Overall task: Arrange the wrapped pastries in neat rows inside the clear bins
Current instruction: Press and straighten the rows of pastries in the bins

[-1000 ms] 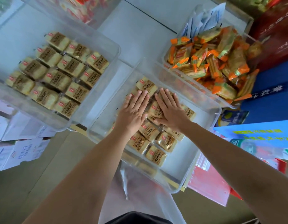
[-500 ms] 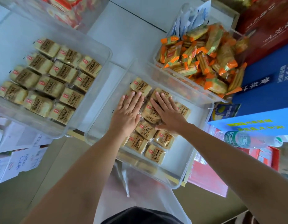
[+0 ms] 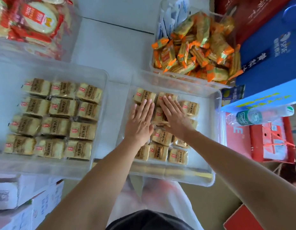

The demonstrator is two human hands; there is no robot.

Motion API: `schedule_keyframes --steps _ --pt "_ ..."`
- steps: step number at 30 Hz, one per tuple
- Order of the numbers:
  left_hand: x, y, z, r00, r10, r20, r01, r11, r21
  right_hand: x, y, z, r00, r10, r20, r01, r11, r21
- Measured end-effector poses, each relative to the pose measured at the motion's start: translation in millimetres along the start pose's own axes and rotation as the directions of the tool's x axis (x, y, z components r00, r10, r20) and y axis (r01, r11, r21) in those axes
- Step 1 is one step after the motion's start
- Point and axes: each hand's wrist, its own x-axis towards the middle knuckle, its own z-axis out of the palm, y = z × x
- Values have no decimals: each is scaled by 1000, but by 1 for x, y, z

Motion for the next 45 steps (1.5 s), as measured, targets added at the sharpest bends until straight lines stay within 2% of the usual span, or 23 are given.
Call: schedule_keyframes --steps 3,13,16,19,23,25,27,29,32,37,41,45 --pt "2 -5 0 999 31 13 -31 1000 -8 -2 6 -4 1000 -30 -5 30 1000 -1" --pt "6 -5 3 997 77 11 -77 993 89 -4 -3 3 994 106 -5 -106 993 -56" --pt "6 -5 0 997 73 23 -74 993 92 -5 0 1 997 72 7 -72 997 33" --pt "3 -7 -8 993 102 53 -105 993 61 -15 -2 -5 998 47 -46 -41 992 120" --pt "-15 -4 -17 985 154 74 -157 987 36 -39 -12 -9 988 -1 -155 12 998 70" --pt "-29 -3 -18 975 161 155 -169 985 41 -51 -15 -8 983 -31 -181 41 998 51" --pt "-41 -2 -18 951 122 286 -151 985 81 -59 -18 -7 987 -50 -155 57 998 39" --pt "-49 0 -19 937 53 344 -95 990 105 -63 -19 -3 990 -57 -127 58 998 8" --pt "-51 4 -17 931 7 365 -46 994 97 -60 -21 3 997 -28 -74 24 998 -55" --pt "-52 3 -12 934 14 357 -58 992 112 -53 -17 8 999 -47 -25 44 996 -81" --pt "-53 3 -11 935 1 354 -54 989 140 -51 -13 8 996 -90 -15 90 995 -31" --pt "-53 6 -10 937 -16 349 -41 987 155 -55 -17 9 998 -59 -37 60 998 20"
